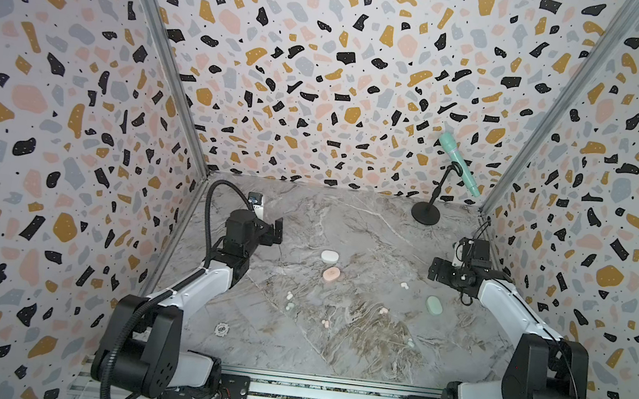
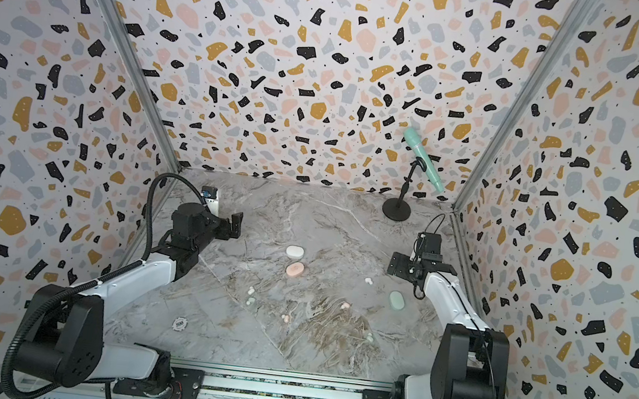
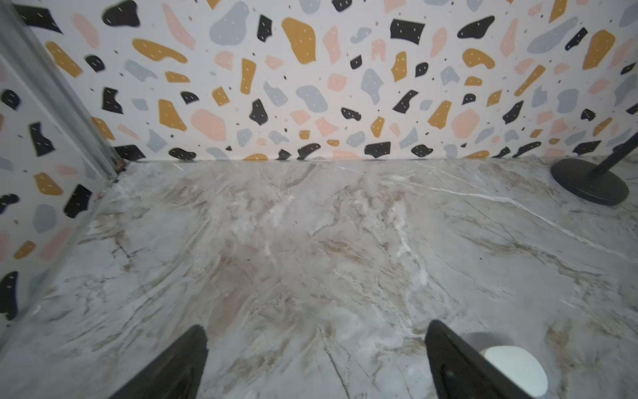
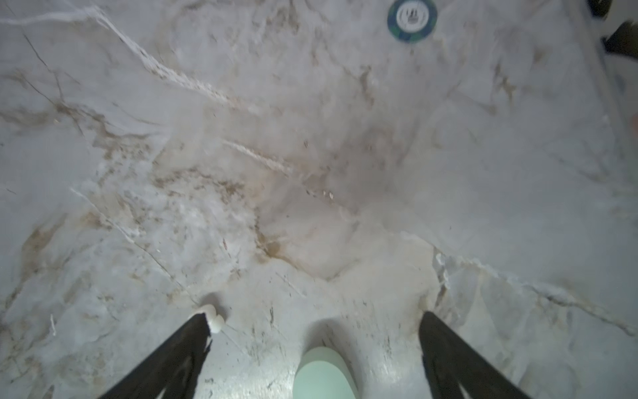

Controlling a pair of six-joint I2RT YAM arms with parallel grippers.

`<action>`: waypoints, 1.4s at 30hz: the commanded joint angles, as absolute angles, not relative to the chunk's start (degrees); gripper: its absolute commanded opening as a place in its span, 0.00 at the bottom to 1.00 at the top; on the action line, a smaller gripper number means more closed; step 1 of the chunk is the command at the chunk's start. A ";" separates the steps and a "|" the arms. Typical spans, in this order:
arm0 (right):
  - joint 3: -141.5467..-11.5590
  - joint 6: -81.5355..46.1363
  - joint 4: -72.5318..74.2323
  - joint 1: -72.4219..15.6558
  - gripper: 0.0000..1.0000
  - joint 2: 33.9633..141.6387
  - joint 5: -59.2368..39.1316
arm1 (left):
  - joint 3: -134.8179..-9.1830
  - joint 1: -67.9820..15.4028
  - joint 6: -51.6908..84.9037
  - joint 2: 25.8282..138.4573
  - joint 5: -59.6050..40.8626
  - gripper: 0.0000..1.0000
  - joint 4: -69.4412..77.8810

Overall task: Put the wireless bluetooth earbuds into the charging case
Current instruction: 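Move the right gripper down over the mint-green charging case, then close the right gripper on the mint-green case and lift it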

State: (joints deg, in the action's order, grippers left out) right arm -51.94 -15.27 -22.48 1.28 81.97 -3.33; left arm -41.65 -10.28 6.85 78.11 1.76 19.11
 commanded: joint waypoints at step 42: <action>-51.38 -9.75 -32.30 -5.80 0.81 89.06 -18.17 | -46.54 -13.24 10.58 82.64 -2.37 1.00 16.00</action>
State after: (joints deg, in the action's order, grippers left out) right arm -51.59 -9.58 -29.43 -4.25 88.99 -17.98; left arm -44.91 -12.93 10.26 82.41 -1.50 15.03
